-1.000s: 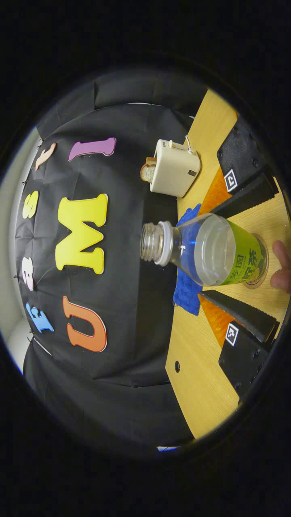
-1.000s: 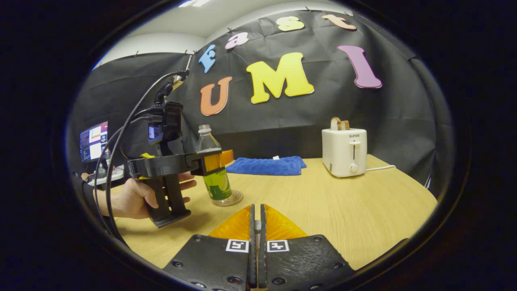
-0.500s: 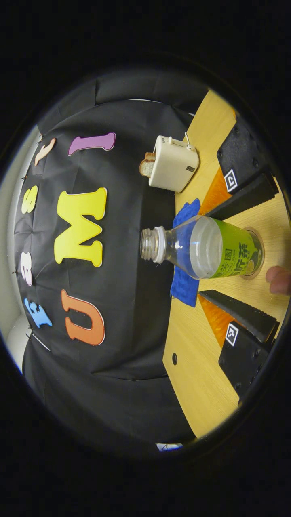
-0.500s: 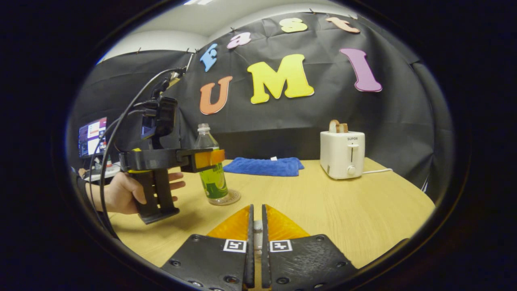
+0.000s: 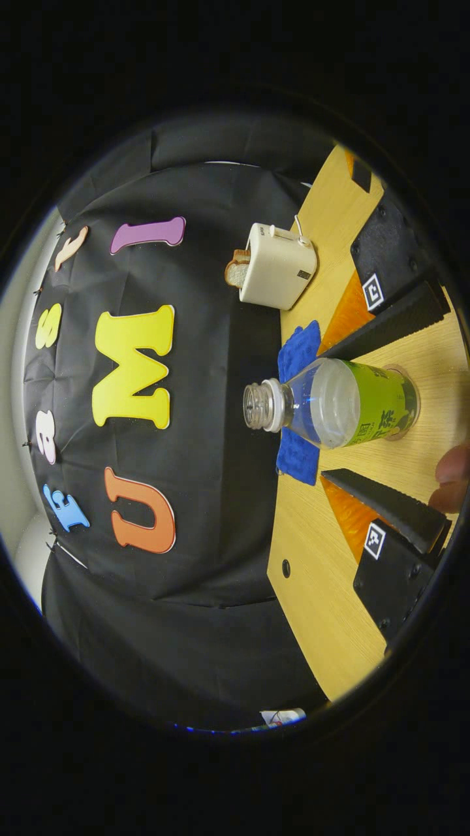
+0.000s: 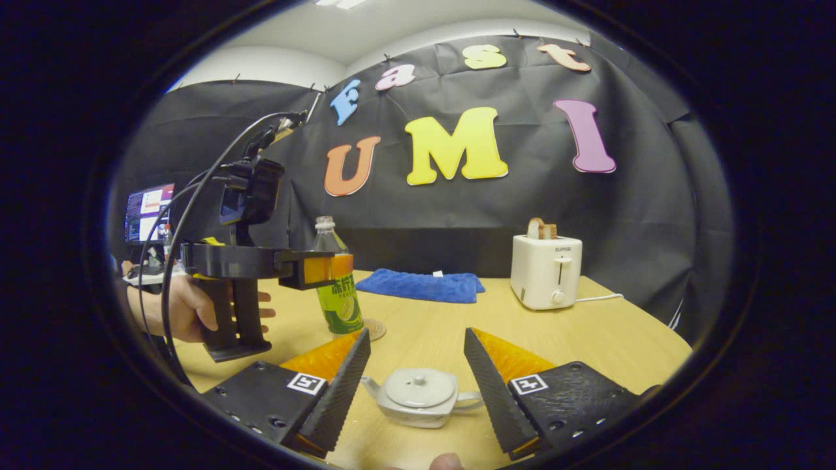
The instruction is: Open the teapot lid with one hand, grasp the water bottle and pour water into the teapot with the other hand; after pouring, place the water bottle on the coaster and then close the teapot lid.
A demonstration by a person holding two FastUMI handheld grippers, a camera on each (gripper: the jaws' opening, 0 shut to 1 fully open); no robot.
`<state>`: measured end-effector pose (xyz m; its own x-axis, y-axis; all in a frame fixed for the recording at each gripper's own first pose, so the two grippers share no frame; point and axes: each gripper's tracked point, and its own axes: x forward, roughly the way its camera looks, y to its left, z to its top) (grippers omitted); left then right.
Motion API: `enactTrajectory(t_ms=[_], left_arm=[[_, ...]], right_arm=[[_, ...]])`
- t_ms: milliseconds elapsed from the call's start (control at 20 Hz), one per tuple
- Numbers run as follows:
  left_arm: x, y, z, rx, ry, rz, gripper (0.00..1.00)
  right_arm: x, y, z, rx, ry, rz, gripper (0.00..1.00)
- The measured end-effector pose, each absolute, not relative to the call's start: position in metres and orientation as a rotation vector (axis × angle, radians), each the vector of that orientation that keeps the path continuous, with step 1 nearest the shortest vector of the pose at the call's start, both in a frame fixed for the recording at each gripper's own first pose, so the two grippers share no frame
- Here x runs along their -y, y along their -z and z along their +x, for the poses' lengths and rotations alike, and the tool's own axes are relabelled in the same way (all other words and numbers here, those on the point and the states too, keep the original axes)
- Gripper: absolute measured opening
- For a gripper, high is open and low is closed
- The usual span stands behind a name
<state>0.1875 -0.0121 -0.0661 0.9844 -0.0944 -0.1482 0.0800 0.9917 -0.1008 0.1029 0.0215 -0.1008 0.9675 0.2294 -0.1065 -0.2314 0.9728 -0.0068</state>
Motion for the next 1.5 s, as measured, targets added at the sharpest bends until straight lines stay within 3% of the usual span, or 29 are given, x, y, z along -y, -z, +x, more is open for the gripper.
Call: enactTrajectory(t_ms=[750, 1500], left_arm=[[0.017, 0.062, 0.213, -0.148, 0.113, -0.045, 1.0], [0.01, -0.005, 0.233, -0.053, 0.084, -0.031, 1.0]], right_arm=[[-0.019, 0.098, 0.1, -0.082, -0.221, 0.004, 0.88], [-0.017, 0.103, 0.102, -0.093, -0.23, 0.03, 0.87]])
